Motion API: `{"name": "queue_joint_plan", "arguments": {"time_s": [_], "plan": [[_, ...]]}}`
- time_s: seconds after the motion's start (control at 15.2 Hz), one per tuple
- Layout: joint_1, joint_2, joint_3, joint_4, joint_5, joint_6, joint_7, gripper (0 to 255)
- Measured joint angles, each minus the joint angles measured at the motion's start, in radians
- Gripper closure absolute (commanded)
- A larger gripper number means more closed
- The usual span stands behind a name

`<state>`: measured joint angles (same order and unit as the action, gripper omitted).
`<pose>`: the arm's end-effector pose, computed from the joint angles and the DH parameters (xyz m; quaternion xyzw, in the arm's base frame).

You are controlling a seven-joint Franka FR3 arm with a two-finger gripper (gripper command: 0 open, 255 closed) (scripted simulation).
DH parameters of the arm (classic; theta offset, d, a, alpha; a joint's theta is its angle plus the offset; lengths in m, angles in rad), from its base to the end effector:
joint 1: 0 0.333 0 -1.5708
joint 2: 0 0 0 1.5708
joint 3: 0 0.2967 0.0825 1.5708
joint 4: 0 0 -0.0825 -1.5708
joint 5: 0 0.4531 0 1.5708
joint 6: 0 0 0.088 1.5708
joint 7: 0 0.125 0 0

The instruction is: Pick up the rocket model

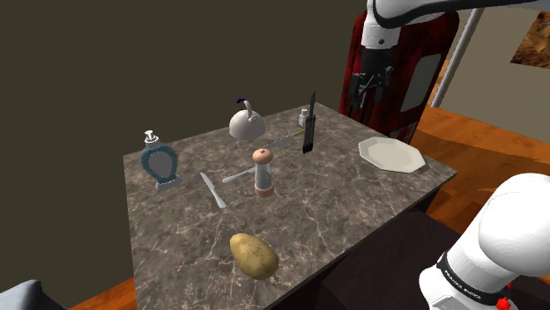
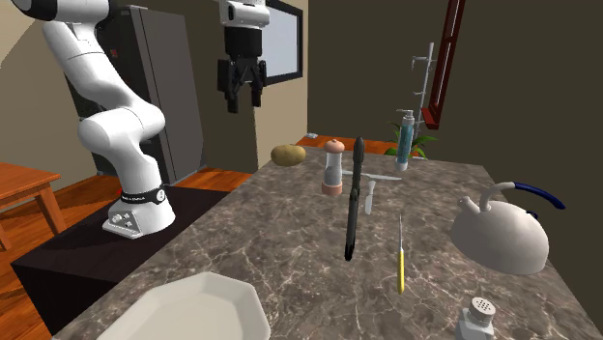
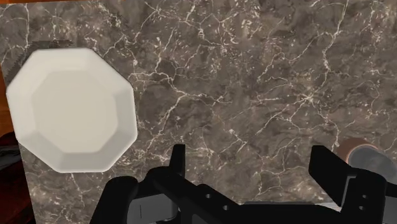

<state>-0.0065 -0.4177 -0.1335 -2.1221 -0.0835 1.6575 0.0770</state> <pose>0.4911 -0.0840 0.5280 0.9948 -0.0973 -0.0253 0.0138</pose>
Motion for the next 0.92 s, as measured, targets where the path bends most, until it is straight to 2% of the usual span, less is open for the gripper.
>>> {"name": "queue_joint_plan", "arguments": {"time_s": [0.26, 0.92], "plan": [[0.004, 0.133, -0.024, 0.103, 0.016, 0.051, -0.04, 0], [-0.004, 0.515, -0.057, 0.499, 0.101, 0.081, -0.137, 0]]}}
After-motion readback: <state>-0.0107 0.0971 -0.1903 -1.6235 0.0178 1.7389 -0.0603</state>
